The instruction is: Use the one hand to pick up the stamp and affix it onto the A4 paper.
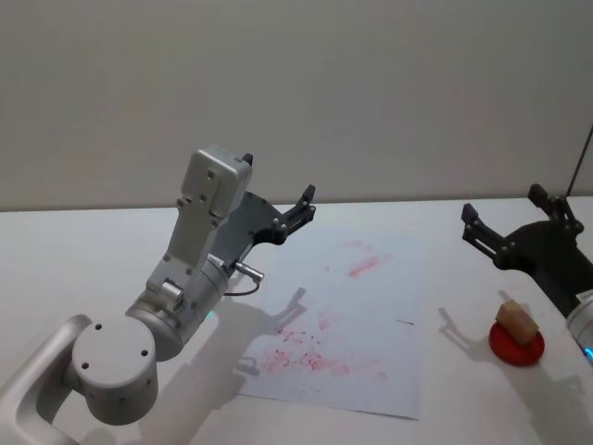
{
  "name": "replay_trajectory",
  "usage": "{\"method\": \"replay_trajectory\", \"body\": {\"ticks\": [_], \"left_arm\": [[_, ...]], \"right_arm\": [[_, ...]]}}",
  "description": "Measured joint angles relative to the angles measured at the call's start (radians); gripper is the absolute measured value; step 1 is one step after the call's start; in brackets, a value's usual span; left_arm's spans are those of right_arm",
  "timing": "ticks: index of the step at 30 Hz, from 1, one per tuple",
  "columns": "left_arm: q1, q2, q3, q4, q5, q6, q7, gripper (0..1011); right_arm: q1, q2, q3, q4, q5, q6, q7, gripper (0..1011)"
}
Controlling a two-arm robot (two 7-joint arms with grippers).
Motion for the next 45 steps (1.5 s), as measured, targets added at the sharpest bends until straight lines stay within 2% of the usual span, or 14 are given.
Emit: {"method": "replay_trajectory", "body": {"ticks": [9, 20, 28, 37, 45], "left_arm": [[0.000, 0.000, 0.000, 0.000, 0.000, 0.000, 0.000, 1001], [0.000, 0.000, 0.000, 0.000, 0.000, 0.000, 0.000, 1001], [0.000, 0.000, 0.000, 0.000, 0.000, 0.000, 0.000, 1001], [0.000, 0.000, 0.000, 0.000, 0.000, 0.000, 0.000, 1001], [0.000, 0.000, 0.000, 0.000, 0.000, 0.000, 0.000, 1001]], "right_arm": [[-0.031, 0.043, 0.028, -0.016, 0.021, 0.026, 0.000, 1001], [-0.122, 0.125, 0.074, -0.062, 0.056, 0.105, -0.014, 1001], [-0.177, 0.167, 0.091, -0.079, 0.057, 0.162, -0.011, 1001], [-0.187, 0.176, 0.085, -0.070, 0.021, 0.210, 0.016, 1001], [-0.147, 0.149, 0.063, -0.032, -0.031, 0.250, 0.050, 1001]]}}
